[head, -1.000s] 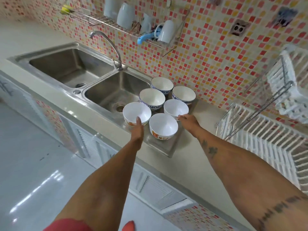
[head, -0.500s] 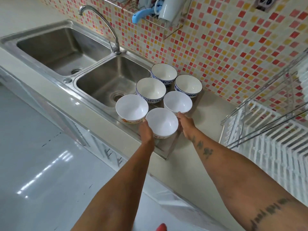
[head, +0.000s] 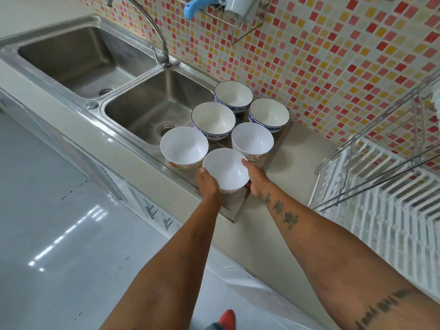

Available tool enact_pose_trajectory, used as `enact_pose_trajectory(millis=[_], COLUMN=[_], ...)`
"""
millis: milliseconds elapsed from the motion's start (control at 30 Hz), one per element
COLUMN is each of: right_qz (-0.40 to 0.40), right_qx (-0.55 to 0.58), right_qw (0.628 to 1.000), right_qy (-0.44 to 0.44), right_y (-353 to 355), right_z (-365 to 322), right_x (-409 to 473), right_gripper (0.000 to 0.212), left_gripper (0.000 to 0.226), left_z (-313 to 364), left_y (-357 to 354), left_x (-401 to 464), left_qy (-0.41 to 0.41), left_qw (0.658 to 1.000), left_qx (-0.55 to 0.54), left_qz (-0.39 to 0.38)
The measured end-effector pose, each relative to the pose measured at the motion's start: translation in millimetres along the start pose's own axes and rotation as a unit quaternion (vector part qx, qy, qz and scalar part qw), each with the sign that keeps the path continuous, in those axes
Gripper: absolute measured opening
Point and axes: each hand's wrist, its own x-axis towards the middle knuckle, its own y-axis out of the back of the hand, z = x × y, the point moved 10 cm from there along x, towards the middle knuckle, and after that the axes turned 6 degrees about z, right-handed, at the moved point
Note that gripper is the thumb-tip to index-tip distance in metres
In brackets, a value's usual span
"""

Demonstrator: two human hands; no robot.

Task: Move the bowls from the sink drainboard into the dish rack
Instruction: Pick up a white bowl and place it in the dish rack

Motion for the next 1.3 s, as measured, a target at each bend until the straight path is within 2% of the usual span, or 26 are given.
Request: enact_pose_trajectory(millis=[167, 333, 433, 567, 700, 800, 900, 1000, 1100, 1167, 1300], right_qz=[0.016, -0.009, -0.010, -0.007, 0.033, 0.088, 0.136, 0.201, 0.247, 0.277, 0.324], right_qx=[0.029, 0.015, 0.010, 0.017, 0.037, 0.062, 0.111, 0.131, 0.167, 0.197, 0.234], right_qw=[0.999, 0.997, 0.989, 0.957, 0.906, 0.865, 0.831, 0.804, 0.782, 0.765, 0.740], right_qy=[0.013, 0.074, 0.150, 0.288, 0.421, 0.490, 0.527, 0.544, 0.547, 0.546, 0.541], right_y=[13.3, 12.7, 14.4, 26.0, 66.7, 118.2, 177.0, 239.2, 304.6, 349.4, 432.3], right_z=[-16.4, -79.0, -142.4, -238.4, -311.7, -339.8, -347.3, -343.4, -328.3, -314.9, -281.0], right_x=[-13.7, -41.6, -68.0, -143.2, -229.8, -282.7, -317.1, -341.8, -362.9, -374.7, -387.4], right_gripper=[0.040, 0.046, 0.048, 0.047, 0.049, 0.043, 0.018, 0.024, 0.024, 0.015, 0.014], left_gripper=[0.044, 0.046, 0.045, 0.043, 0.043, 0.037, 0.045, 0.050, 0.043, 0.047, 0.067], left_z=[4.9, 42.7, 101.4, 180.6, 238.8, 252.6, 247.4, 230.6, 193.0, 159.4, 91.8], left_y=[-1.6, -26.9, -37.1, -55.7, -79.6, -107.0, -136.6, -166.6, -195.1, -214.2, -236.9], left_x=[-15.3, -48.6, -75.2, -134.9, -190.3, -249.7, -308.1, -365.8, -430.1, -468.5, -547.4], left_qy=[0.025, 0.047, -0.035, -0.121, -0.195, -0.166, -0.148, -0.119, -0.057, -0.001, 0.117], left_qw=[0.999, 0.988, 0.988, 0.976, 0.958, 0.930, 0.905, 0.885, 0.849, 0.808, 0.645], left_qx=[-0.041, -0.135, -0.146, -0.172, -0.167, -0.223, -0.221, -0.187, -0.105, -0.015, 0.130], left_qz=[-0.007, -0.051, -0.025, -0.063, -0.126, -0.242, -0.333, -0.408, -0.514, -0.590, -0.744])
